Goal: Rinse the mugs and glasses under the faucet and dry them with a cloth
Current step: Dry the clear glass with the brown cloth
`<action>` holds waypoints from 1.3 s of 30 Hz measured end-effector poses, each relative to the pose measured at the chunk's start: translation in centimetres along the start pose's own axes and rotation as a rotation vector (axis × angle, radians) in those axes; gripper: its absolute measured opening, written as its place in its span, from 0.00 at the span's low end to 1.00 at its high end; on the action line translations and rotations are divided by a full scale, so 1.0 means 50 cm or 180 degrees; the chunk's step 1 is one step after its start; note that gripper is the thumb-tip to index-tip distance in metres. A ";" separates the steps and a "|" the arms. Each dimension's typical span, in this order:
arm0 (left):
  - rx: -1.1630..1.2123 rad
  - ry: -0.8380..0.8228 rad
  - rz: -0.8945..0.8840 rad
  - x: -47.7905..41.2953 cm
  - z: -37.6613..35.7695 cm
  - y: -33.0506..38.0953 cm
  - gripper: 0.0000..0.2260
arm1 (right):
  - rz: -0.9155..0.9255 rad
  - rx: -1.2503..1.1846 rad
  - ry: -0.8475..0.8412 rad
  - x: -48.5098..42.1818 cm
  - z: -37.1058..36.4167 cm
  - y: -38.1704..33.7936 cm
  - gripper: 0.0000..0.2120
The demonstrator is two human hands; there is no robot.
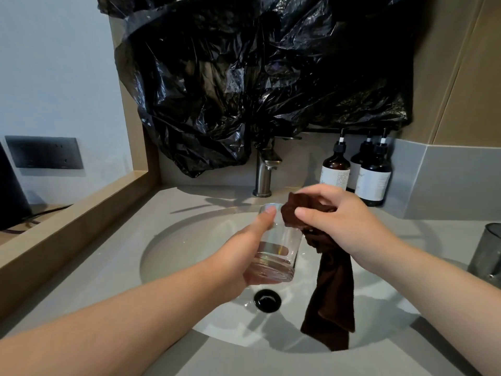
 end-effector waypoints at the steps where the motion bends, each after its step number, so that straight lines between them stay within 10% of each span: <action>1: 0.0080 0.0043 0.0052 0.000 0.002 -0.004 0.26 | 0.0187 0.0130 0.0283 0.000 0.016 -0.011 0.08; 5: 0.0312 0.0078 0.0221 0.004 -0.002 -0.014 0.27 | 0.1440 0.1043 0.1035 0.038 0.028 -0.065 0.07; 13: 0.0545 0.0170 0.0348 0.007 0.007 -0.024 0.26 | 0.2914 0.2693 0.0616 0.117 -0.096 -0.064 0.17; 39: 0.0720 0.0138 0.0484 0.018 0.004 -0.021 0.31 | 0.2888 0.2384 0.0674 0.089 -0.073 -0.054 0.13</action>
Point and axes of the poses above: each hand's wrist, its own x-axis away from the middle knuckle, its own z-axis out of the back of the hand, y = z × x, the point moved 10 cm from there along -x, towards the middle knuckle, and after that the axes turned 13 degrees about -z, right-handed, at the moved point
